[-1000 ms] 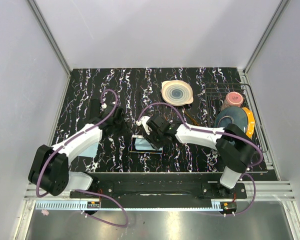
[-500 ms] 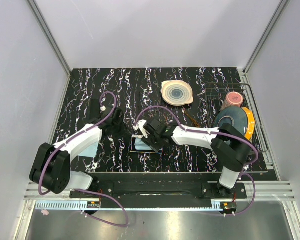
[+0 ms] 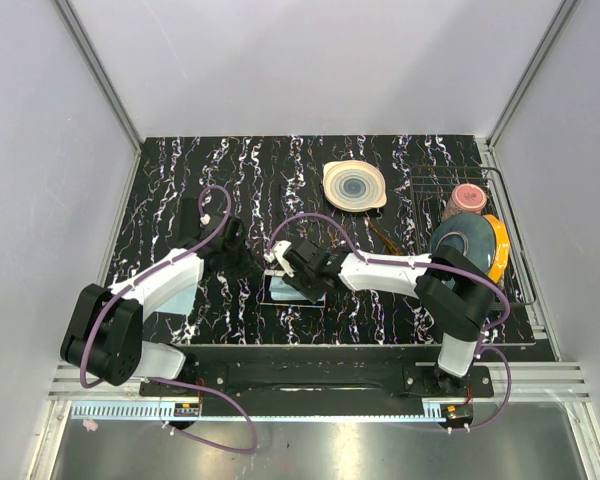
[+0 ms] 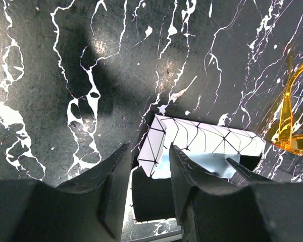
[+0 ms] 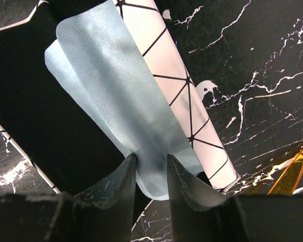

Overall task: Organize the sunglasses
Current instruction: Smooth out the folded cleaning cloth near the sunglasses case.

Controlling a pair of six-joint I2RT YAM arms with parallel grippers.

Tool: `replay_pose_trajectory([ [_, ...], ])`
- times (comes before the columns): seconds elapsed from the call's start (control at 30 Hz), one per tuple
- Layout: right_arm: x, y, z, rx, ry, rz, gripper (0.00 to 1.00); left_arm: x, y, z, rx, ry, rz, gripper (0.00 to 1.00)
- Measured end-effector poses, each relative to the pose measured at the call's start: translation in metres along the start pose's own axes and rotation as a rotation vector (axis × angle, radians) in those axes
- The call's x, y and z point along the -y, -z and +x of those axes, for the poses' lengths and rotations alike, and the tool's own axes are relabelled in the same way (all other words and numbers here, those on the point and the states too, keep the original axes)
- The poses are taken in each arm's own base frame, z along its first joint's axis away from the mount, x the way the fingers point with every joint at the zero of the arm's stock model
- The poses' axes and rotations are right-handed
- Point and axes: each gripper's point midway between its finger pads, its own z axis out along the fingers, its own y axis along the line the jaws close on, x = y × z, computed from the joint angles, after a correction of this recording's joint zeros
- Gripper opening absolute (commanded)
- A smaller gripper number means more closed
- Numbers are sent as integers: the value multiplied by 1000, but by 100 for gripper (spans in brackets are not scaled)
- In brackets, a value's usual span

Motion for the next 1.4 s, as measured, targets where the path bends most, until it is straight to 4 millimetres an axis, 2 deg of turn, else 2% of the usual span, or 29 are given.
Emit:
replay_pose_trajectory([
  [0.47,3,0,0,0,6,23,20,-3,-1,2,-9,8,0,40],
  [0.63,4,2,-2,5,5,31,17,-3,-1,2,-10,8,0,40],
  [0.8,5,4,-1,3,4,34,20,-7,-3,5,-17,9,-6,40],
  [0.83,5,5,-1,2,4,35,26,-7,-3,6,-18,9,-7,40],
  [0.93,5,7,0,0,2,35,33,-8,-3,6,-19,9,-8,40],
  [1.4,4,8,1,-5,2,30,31,-8,-3,6,-20,10,-8,40],
])
